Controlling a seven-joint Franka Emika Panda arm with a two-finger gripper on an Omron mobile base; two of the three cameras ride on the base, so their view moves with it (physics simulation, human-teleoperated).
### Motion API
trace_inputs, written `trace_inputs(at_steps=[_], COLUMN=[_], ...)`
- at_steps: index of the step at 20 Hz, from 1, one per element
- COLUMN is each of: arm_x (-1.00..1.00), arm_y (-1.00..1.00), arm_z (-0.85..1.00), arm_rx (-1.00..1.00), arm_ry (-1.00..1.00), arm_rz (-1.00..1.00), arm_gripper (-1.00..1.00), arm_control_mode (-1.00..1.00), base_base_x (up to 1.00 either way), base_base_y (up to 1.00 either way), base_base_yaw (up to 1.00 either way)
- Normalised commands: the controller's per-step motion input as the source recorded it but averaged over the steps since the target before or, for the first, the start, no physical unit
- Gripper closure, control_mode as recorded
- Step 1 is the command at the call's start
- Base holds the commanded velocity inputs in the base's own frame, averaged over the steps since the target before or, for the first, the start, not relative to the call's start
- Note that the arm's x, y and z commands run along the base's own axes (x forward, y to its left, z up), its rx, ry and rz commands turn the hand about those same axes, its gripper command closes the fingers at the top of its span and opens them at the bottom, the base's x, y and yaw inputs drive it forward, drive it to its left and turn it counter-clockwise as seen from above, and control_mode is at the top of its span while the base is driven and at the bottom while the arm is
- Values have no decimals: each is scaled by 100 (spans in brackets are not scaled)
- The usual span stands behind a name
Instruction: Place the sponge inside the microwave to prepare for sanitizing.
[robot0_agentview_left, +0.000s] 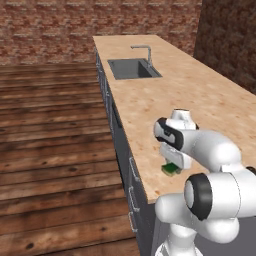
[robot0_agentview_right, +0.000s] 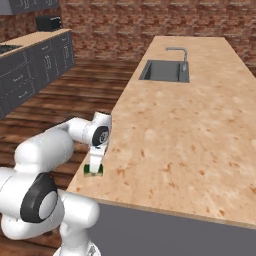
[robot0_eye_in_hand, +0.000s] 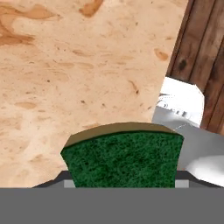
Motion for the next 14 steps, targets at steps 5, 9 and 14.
trace_inputs(at_steps=[5, 9, 14], arm_x=[-37, -38, -27], arm_y=[-11, -15, -14], arm_z=[16, 16, 31], arm_rx=[6, 16, 24], arm_ry=[-5, -12, -10], arm_rz=[34, 38, 24], arm_gripper=[100, 100, 100], arm_control_mode=[-100, -100, -100], base_base_x=[0, 0, 0], base_base_y=[0, 0, 0], base_base_yaw=[0, 0, 0])
